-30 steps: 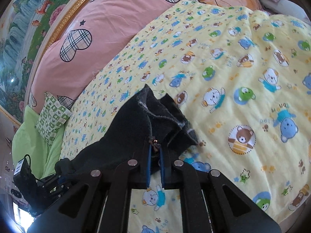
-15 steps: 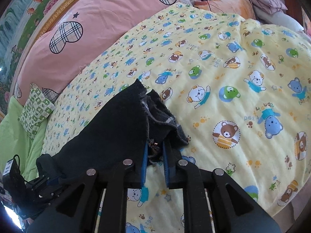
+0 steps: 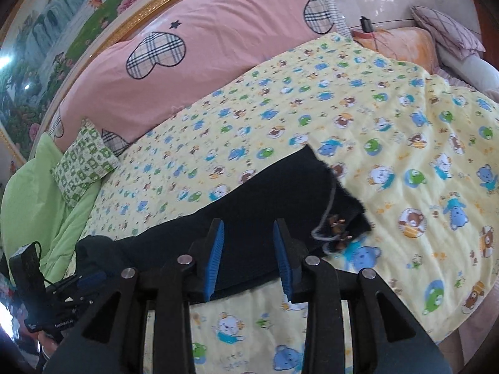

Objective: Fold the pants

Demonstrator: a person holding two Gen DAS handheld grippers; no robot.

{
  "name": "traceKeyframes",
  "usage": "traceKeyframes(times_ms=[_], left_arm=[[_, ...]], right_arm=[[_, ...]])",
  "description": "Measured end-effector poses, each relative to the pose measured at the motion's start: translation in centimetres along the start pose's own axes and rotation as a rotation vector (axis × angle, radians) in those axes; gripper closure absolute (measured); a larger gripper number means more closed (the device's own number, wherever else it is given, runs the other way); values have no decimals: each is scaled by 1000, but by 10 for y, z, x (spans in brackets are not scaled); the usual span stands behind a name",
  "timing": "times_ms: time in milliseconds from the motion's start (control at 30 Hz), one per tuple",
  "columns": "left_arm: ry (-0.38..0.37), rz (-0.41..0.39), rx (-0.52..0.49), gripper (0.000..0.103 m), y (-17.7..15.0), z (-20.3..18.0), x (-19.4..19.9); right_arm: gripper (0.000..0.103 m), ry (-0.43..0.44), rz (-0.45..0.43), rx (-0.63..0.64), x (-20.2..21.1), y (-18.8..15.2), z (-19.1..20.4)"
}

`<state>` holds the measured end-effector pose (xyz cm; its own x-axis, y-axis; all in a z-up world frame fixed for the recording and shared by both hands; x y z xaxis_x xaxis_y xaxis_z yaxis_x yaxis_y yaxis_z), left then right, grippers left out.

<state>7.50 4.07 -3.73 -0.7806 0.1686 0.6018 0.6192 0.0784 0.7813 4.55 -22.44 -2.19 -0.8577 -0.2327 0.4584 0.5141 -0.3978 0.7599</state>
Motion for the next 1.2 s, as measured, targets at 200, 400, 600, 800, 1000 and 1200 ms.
traceKeyframes(times_ms=[200, 400, 600, 800, 1000, 1200], left_arm=[[83, -27, 93, 51, -2, 55, 24], [148, -58, 176, 49, -2, 104, 46], [204, -78, 278, 48, 5, 156, 64], [294, -93, 303, 40, 19, 209, 82], [333, -72, 322, 36, 31, 256, 84], [306, -3, 354, 33, 42, 306, 64]], right_arm=[[69, 94, 86, 40, -22, -22, 42], [69, 176, 179, 84, -41, -38, 77], [69, 285, 281, 96, -65, -54, 113], [69, 335, 337, 121, -84, -60, 138], [68, 380, 391, 149, -102, -62, 155], [68, 416, 440, 173, -120, -64, 168]])
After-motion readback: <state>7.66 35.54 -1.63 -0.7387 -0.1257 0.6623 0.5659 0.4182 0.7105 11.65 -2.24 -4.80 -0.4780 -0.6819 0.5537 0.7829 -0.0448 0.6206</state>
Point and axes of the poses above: each gripper's, at about its wrist camera, not at the fingertips, and x roughly against the way its jaws point, z to its left, y to its top, the point moved 6 cm from there along -x, roughly the way its jaws point, and after that the axes turned 12 degrees about -z, right-handed, at the moved point
